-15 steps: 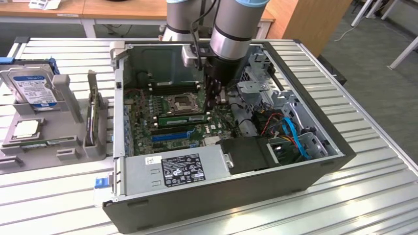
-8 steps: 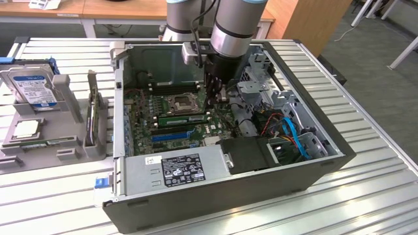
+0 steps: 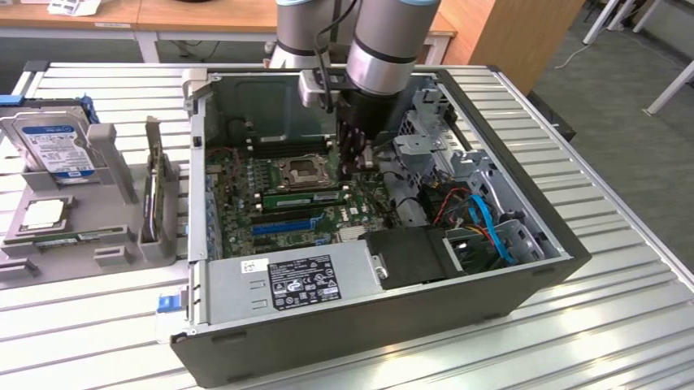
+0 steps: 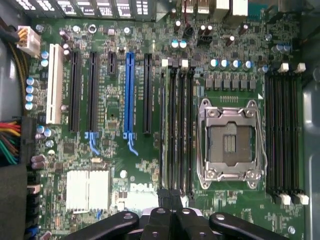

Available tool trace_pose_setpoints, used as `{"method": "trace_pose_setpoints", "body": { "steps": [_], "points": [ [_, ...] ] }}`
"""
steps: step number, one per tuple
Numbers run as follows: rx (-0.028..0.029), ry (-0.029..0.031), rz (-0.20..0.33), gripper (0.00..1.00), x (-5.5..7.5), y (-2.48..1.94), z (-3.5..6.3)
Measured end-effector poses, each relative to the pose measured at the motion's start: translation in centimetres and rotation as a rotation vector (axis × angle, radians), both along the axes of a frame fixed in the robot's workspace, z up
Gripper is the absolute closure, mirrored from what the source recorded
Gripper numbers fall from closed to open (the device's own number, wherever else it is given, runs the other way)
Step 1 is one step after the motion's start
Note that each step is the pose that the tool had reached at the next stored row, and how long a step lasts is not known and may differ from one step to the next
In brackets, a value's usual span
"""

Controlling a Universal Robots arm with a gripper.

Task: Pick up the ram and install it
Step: 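Press down the ram until it locks into place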

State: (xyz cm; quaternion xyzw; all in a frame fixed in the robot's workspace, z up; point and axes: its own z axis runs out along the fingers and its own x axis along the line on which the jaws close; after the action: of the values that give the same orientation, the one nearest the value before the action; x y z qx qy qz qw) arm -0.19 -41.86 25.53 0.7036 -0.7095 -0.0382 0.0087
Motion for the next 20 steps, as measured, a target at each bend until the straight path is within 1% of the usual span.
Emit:
{"method": "trace_pose_setpoints", "body": {
  "steps": [19,20],
  "points": [
    [0.0000,0.0000,-0.001,0.90,-5.4,0.00,-0.07],
    [0.0001,0.0000,-0.002,0.90,-6.4,0.00,-0.08]
  ]
}}
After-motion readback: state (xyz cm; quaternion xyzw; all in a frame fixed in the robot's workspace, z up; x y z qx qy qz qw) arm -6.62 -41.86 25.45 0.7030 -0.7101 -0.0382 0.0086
